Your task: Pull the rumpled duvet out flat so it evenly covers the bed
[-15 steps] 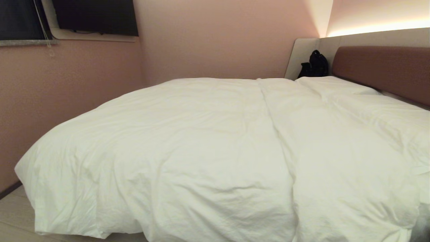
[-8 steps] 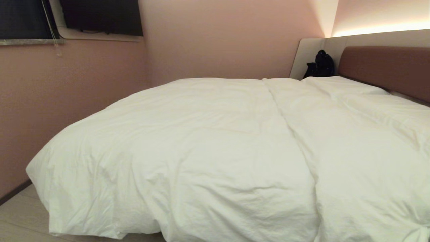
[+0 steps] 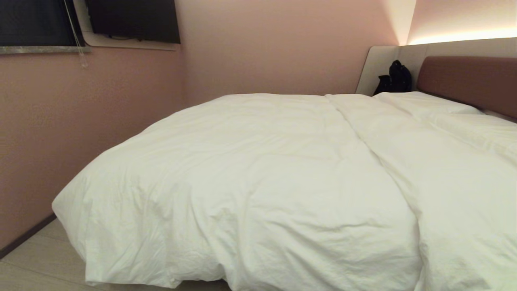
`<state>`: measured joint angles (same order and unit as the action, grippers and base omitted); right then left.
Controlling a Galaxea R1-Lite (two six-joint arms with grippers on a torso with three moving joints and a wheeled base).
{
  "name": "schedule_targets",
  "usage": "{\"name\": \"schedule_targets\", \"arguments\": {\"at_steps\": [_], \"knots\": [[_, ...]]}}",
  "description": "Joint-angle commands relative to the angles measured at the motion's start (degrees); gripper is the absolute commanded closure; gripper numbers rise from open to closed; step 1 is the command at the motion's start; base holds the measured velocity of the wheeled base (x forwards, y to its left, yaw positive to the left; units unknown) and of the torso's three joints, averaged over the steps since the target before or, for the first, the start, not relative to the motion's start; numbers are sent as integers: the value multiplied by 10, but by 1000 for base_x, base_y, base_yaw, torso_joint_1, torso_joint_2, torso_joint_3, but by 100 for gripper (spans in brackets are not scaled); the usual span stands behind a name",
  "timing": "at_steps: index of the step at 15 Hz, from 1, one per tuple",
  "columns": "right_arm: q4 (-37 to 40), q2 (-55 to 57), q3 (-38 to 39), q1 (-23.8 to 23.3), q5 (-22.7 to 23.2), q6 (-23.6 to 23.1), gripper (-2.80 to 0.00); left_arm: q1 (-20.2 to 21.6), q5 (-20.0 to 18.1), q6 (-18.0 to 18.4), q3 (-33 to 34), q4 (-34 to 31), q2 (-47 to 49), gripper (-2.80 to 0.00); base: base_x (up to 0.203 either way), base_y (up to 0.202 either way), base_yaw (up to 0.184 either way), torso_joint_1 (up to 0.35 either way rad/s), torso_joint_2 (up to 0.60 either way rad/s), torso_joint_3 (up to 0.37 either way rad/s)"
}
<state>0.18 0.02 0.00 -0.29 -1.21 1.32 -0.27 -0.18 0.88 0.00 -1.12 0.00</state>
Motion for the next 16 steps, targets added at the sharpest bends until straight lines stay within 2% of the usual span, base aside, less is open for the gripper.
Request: {"name": "schedule_targets", "arguments": {"at_steps": [1, 16], "knots": [[0, 0, 0, 0, 0, 0, 0, 0, 0, 0, 0, 0, 0, 0, 0, 194, -2, 7, 0, 0], [0, 0, 0, 0, 0, 0, 0, 0, 0, 0, 0, 0, 0, 0, 0, 193, 0, 3, 2, 2]]}}
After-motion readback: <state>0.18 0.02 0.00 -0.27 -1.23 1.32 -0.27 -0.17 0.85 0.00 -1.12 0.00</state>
